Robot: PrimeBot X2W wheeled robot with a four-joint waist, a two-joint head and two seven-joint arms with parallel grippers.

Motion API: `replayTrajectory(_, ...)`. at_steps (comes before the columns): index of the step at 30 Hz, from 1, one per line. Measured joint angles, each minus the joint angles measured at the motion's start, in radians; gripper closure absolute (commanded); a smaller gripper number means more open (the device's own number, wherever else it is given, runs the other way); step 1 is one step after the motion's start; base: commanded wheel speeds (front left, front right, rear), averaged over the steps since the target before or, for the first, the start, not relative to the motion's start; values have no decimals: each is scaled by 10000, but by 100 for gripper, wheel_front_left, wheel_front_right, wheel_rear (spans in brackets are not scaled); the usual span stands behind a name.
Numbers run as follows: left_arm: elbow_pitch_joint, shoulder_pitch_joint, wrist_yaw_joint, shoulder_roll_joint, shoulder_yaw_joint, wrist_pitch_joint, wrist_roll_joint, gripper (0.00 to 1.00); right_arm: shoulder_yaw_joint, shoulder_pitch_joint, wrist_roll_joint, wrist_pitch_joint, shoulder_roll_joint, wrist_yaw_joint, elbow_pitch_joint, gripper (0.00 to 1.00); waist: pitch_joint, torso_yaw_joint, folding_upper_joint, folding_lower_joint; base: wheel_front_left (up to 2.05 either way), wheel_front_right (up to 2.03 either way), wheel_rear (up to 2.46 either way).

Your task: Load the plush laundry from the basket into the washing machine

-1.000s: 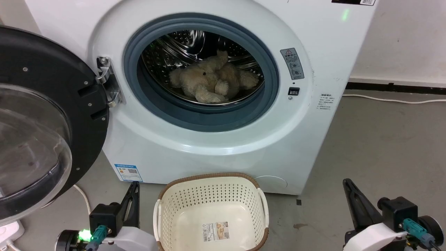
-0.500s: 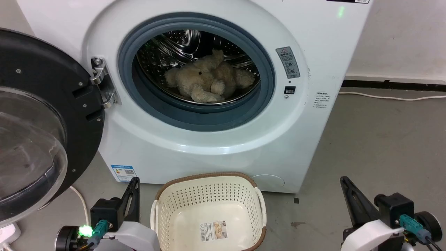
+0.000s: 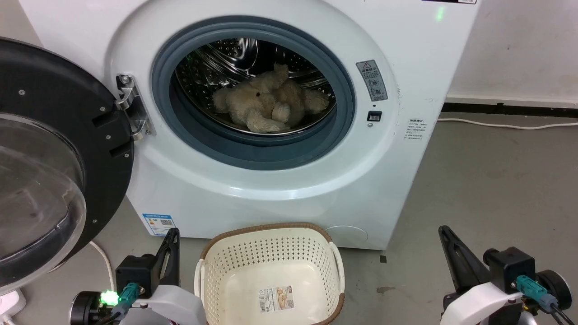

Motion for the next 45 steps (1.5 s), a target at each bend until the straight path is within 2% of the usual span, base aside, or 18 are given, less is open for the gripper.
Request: replayTrajectory(45,-2,0,0,-4,4,0,2,100,0,0,-2,0,0,0,-2,100,0,1,0,0,0,0,0)
